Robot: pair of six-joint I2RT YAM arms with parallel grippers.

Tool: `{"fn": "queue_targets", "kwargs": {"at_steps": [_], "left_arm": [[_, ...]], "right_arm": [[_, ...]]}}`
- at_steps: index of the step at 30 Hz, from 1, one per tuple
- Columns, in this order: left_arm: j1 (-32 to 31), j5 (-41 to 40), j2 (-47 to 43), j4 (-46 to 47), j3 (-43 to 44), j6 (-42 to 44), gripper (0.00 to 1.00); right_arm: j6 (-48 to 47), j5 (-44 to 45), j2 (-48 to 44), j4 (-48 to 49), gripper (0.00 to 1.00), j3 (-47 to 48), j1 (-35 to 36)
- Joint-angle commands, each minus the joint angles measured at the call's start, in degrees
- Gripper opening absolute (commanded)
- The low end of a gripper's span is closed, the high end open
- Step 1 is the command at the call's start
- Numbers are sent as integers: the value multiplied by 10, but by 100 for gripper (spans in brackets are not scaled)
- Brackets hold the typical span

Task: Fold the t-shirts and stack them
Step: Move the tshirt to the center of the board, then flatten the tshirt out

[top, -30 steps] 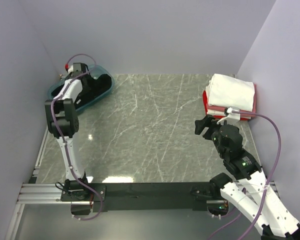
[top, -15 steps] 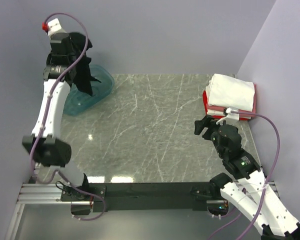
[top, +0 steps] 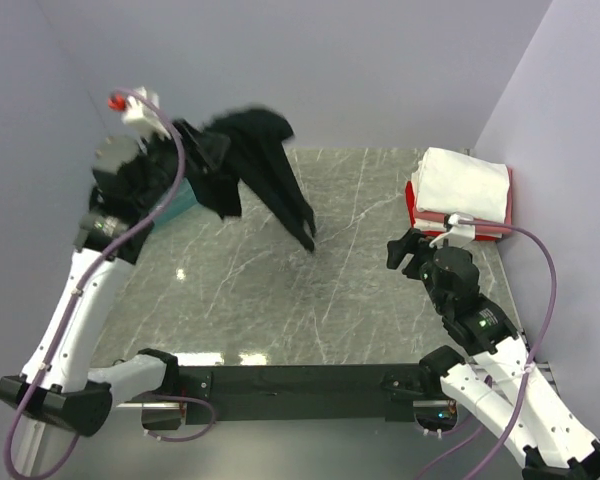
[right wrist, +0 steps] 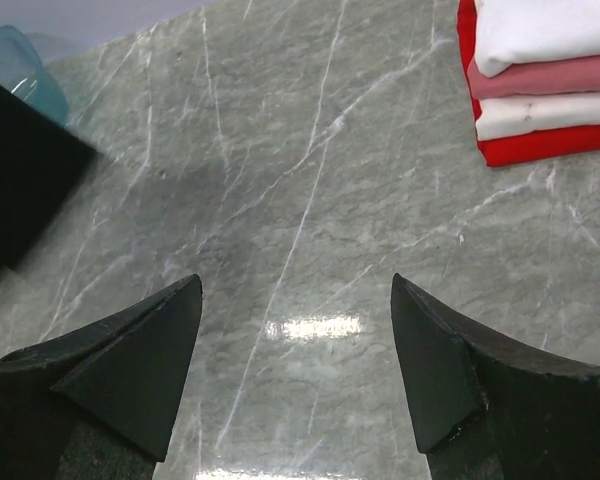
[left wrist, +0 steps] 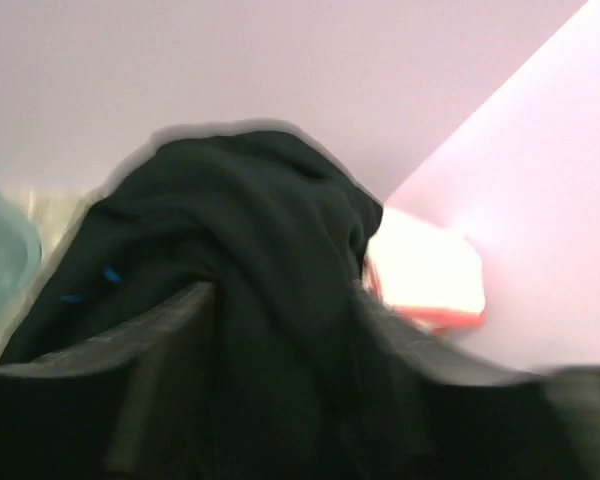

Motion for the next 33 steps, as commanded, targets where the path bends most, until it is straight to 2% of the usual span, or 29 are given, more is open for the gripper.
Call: {"fn": "queue_targets", "kwargs": {"at_steps": [1,2,4,9,15,21,25,30,33], "left_arm": [[-6,-6,-34,5,-162,-36,66],[-6,-57,-59,10,-201,-42,76],[-6,-79,-74,8,-297,-51,80],[-13,-108,-126,25,-427,-66,77],[-48,-118,-171,30,-533,-106,77],[-109,-104,-180,63,-596,-158,75],[-173,-135,-159,95,-612,-193,74],[-246,-194,-70,142,-577,-210,74],[-256,-213,-1,147,-543,-205,74]], "right_arm": [[11,-6,6,15,82,-7,-4],[12,-9,8,15,82,-6,-3],[16,-28,22,22,82,-7,-2],[35,-113,68,74,82,-44,18],[82,-22,172,92,82,-25,172],[135,12,295,92,81,-27,237],[157,18,320,92,81,-42,250],[170,2,330,113,81,-56,261],[168,3,341,113,80,-47,267]]}}
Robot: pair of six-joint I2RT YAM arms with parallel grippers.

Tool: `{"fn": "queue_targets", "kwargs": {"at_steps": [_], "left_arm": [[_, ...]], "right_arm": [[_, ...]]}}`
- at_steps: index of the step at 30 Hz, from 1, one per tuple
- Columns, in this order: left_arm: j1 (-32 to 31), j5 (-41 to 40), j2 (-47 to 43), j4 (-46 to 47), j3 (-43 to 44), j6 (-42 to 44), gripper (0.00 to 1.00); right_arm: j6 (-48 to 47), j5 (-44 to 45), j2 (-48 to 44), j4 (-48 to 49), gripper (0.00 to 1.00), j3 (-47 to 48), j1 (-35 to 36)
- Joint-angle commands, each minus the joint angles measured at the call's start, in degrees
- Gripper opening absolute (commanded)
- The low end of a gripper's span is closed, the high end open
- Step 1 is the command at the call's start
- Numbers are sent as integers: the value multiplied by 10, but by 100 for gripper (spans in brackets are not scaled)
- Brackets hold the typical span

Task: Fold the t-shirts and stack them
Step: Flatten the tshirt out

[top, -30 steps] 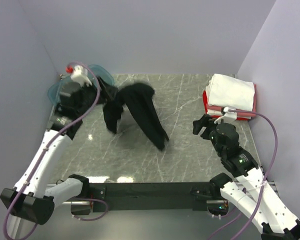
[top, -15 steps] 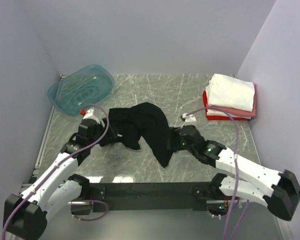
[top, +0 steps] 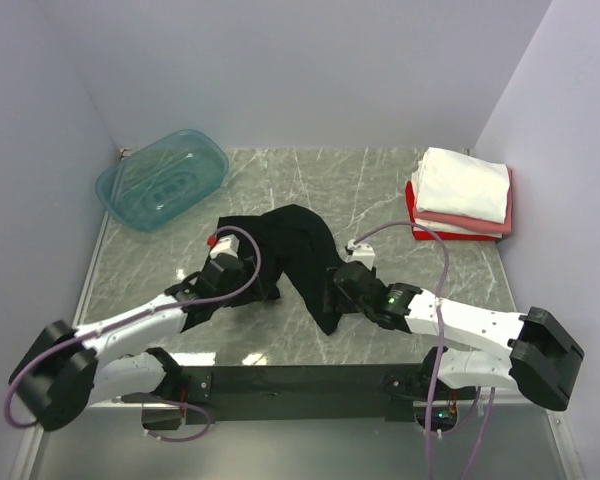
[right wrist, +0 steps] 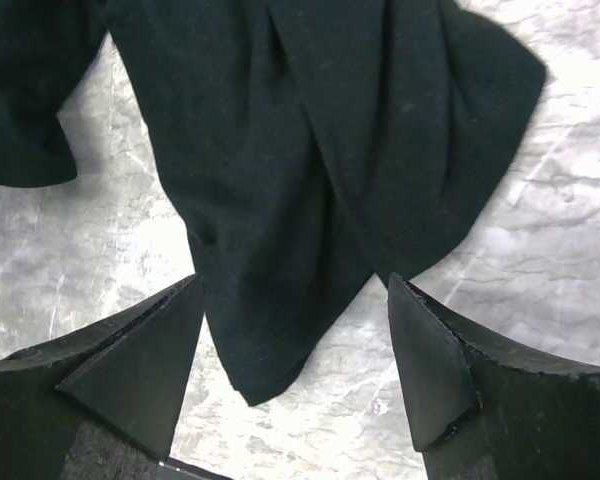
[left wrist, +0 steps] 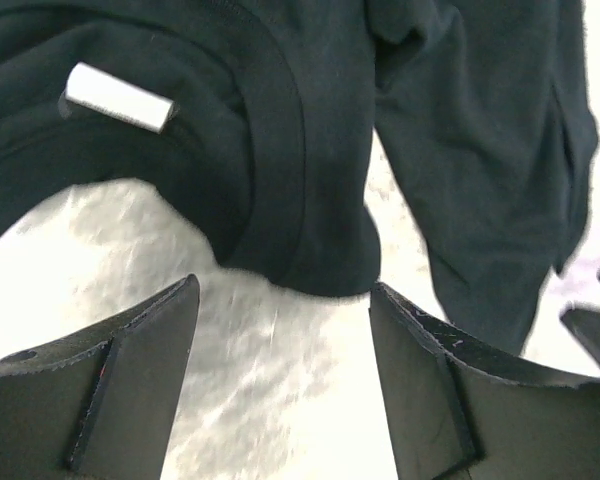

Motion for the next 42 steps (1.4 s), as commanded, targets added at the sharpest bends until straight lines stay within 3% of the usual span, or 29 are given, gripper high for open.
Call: {"fn": "queue_targets", "kwargs": {"at_steps": [1,9,11,12,13,14,15,16,20,27,33,35,37,42], "left_arm": [[-10,-50,52,53,49,-11,74],[-13,-45,143,91,79,-13,68],[-13,-47,154,93,82,-10,60],[-13,-47,157,94,82,-9,56],[-14,-47,162,91,83,-7,44],[-13,-52,162,87,87,-6,36],[-13,-56,162,82,88,-4,25],[-12,-61,155,76,91,-1,1],[-12,-122,105,-30,129,25,0],[-1,-344,-79,-266,244,29,1],[3,-407,-165,-370,319,30,8],[5,-445,-176,-380,318,24,16],[11,-448,-173,-376,312,27,36],[29,-466,-128,-406,317,2,47]], "right_arm": [[14,15,12,28,79,8,12],[15,-10,88,43,65,14,16],[12,-19,101,51,63,15,16],[10,-23,115,58,57,17,16],[8,-34,121,60,51,21,15],[4,-37,128,61,15,25,15],[6,-36,138,52,0,28,15],[8,-29,139,44,0,37,15],[-11,51,96,-28,0,73,13],[-68,144,-87,-185,0,168,-62],[-84,211,-179,-268,0,256,-94],[-87,232,-193,-274,0,265,-100],[-88,226,-196,-269,0,259,-110],[-85,224,-180,-247,0,238,-134]]}}
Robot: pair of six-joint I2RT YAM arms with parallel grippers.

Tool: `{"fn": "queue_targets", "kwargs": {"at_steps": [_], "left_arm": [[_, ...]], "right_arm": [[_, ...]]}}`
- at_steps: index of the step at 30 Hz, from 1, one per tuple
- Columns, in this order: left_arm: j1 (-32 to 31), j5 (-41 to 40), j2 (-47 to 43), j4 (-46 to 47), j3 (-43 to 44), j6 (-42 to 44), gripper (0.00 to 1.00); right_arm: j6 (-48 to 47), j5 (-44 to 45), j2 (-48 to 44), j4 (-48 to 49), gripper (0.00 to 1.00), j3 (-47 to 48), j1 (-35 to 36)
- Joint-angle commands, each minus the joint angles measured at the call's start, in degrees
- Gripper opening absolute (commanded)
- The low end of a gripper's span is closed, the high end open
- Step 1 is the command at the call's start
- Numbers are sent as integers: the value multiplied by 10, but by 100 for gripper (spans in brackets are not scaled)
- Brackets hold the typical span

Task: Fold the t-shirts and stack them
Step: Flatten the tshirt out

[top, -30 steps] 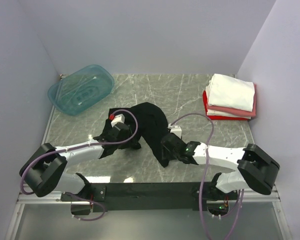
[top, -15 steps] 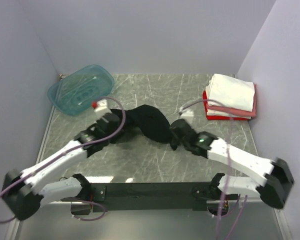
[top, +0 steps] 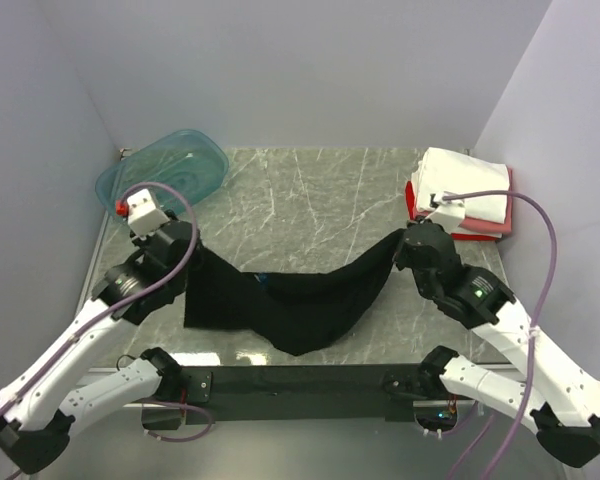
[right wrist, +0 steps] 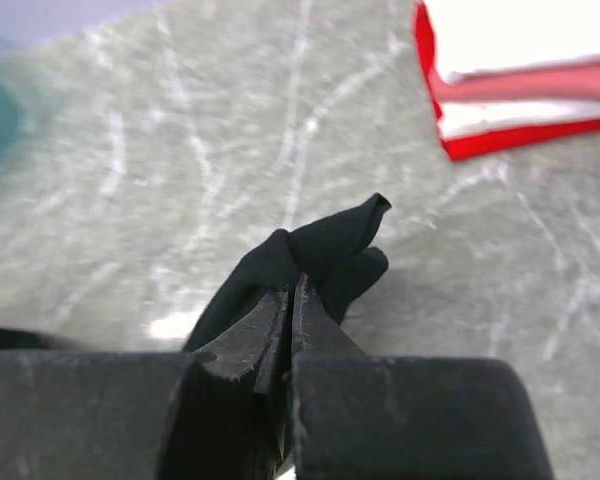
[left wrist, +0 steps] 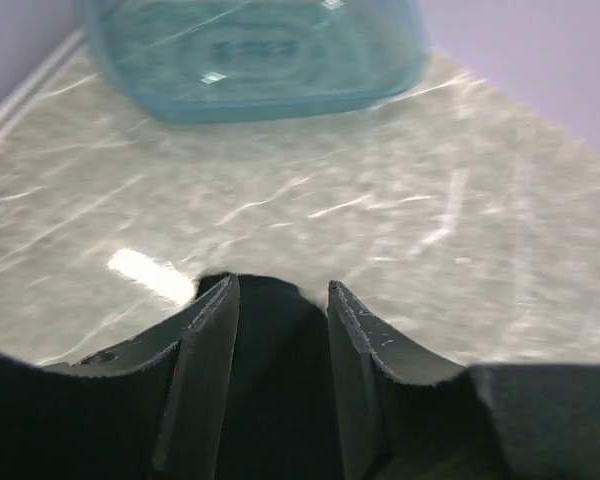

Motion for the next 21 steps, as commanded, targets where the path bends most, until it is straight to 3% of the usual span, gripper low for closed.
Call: {"fn": "queue_targets", "kwargs": {"at_steps": [1,5,16,21], "left_arm": [[8,-46,41,-46,12,-23,47],[11,-25,66,-36,12,-10,58],[10,256,87,128,-184,-7,81],[-5,234,68,93,-219,-57,82]], "right_arm": [[-5,29,19,1,0,-12,-18],[-10,24,47,11,0,-24,-59],[-50,-52,167,87,0,-10,-190],[-65,-78,202,99,0,-1,-255]]}}
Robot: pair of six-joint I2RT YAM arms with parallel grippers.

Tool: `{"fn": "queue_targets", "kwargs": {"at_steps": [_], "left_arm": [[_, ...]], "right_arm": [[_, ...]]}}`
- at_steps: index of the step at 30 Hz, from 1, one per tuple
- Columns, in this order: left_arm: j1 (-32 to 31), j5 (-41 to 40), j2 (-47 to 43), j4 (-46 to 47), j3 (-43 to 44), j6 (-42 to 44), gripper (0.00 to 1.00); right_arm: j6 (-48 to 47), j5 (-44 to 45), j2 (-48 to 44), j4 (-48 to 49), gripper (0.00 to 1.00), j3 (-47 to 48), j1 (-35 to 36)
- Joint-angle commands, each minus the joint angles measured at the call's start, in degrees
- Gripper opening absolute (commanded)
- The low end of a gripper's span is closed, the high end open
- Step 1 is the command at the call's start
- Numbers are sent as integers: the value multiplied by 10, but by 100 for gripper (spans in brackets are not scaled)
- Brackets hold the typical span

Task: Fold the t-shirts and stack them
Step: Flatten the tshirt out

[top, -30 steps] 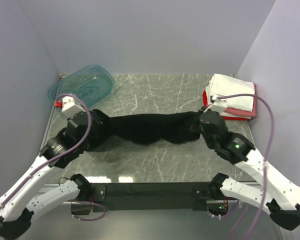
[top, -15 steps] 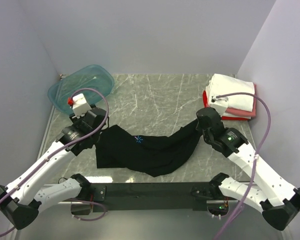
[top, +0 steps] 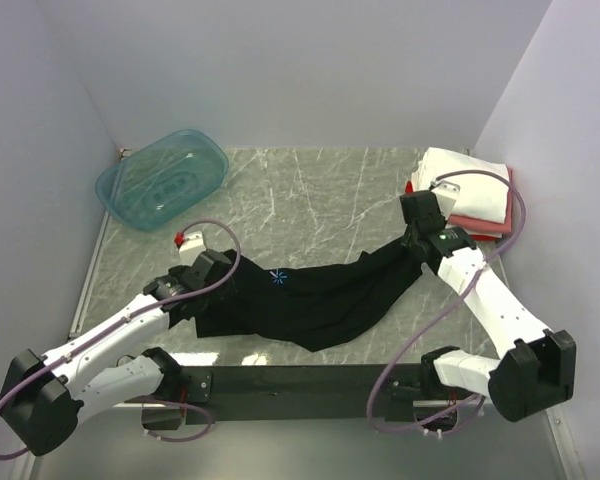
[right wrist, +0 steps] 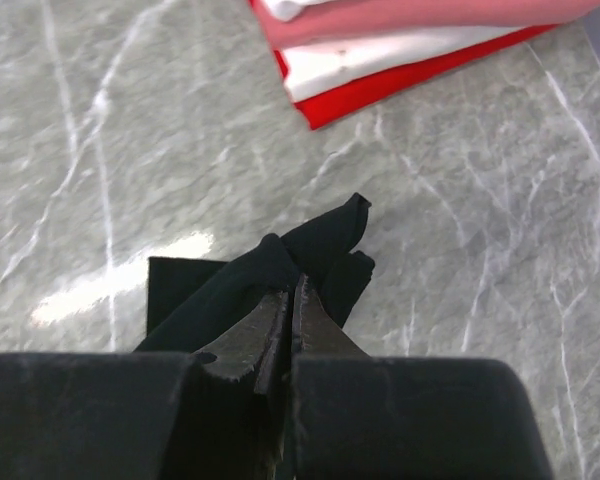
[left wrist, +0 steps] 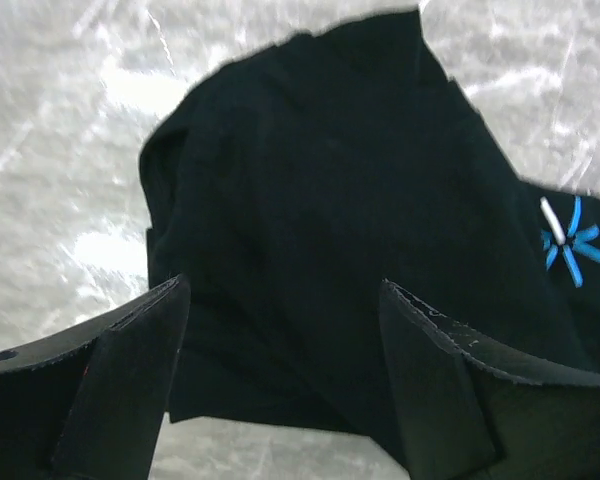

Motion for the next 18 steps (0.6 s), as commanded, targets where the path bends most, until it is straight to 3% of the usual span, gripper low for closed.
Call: {"fn": "queue_targets", "kwargs": {"at_steps": [1,8,18], "left_arm": [[-17,21,-27,10,-4,-44,81],[-40,-3,-41,-32,-16,-110,78],[-105,13,-31,-45,-51,-183,67]], "right_arm": [[-20,-13,10,41,0,36,-40],[-35,-34,45,40,0,57,-116],[-46,-60,47,56,0,48,-138]]}}
